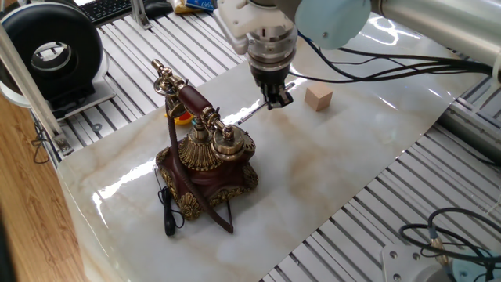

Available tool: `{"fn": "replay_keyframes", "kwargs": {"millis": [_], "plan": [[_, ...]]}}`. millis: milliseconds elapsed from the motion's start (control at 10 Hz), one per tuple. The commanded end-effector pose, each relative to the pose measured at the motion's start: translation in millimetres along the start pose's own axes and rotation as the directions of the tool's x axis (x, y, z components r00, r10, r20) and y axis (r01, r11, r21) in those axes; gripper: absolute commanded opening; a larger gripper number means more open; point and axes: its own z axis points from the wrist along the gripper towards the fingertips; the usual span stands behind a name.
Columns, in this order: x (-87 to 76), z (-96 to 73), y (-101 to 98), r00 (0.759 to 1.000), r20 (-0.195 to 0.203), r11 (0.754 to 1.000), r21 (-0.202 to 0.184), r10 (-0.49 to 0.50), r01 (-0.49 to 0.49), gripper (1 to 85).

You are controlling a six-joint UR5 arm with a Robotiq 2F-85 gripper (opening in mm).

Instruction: Dial a number on an old rotary phone

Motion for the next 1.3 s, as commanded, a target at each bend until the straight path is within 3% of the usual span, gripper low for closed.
{"fn": "replay_keyframes", "kwargs": {"millis": [0,600,1200], "plan": [[-1.3,-4.2,-1.6,1.000,0.006,1.000,0.005,-0.010,0.010,1.3],[-15.5,-4.1,-1.0,0.999,0.032,1.000,0.004,0.009,-0.009,1.3],[-18.5,0.8,2.8,1.000,0.014,1.000,0.001,0.009,-0.009,1.3]]}}
